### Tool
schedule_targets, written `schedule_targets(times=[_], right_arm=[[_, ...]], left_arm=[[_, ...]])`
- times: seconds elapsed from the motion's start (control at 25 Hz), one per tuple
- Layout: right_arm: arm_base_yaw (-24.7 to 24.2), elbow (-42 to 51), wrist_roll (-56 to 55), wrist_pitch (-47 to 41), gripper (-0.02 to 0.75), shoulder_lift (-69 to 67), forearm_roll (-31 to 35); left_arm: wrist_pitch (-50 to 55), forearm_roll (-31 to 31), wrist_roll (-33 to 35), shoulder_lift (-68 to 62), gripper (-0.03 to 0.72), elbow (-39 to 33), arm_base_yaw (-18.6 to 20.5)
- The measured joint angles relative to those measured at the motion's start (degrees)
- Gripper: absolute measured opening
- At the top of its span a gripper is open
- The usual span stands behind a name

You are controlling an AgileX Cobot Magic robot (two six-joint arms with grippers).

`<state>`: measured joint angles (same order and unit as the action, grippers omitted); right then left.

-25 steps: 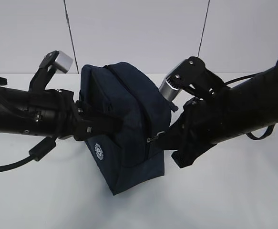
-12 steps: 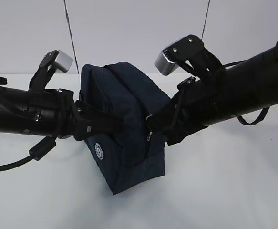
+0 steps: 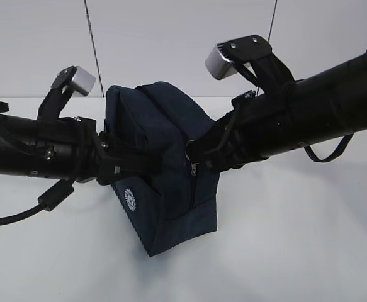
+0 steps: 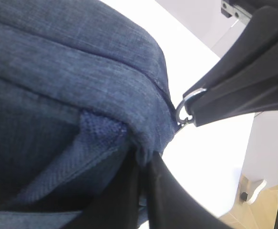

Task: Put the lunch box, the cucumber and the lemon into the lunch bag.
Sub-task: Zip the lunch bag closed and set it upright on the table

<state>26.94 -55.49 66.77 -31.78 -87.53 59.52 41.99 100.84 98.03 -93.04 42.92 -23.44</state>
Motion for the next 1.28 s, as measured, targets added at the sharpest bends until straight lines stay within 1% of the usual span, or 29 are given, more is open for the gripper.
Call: schedule_targets(times=[0.16, 0.44, 0.68, 0.88, 1.28], right_arm=[[0.00, -1.40, 0.00, -0.75, 0.008, 0.00, 1.29], [0.00, -3.61, -0.74, -1.01, 0.008, 0.00, 1.50], [0.00, -3.94, -1.08, 1.26, 0.008, 0.00, 1.95], [0.00, -6.10, -1.08, 3.48, 0.008, -0.14, 2.37], [0.00, -12.84, -1.08, 3.72, 0.008, -6.64, 4.23]], left_arm=[[0.11, 0.00, 0.00, 0.00, -0.005, 0.00, 0.00], [1.42, 0.00, 0.00, 0.00, -0.005, 0.00, 0.00], [2.39, 0.00, 0.00, 0.00, -0.005, 0.00, 0.00], [2.99, 0.00, 0.00, 0.00, -0.005, 0.00, 0.00], [3.27, -0.22, 0.00, 0.00, -0.005, 0.00, 0.00]])
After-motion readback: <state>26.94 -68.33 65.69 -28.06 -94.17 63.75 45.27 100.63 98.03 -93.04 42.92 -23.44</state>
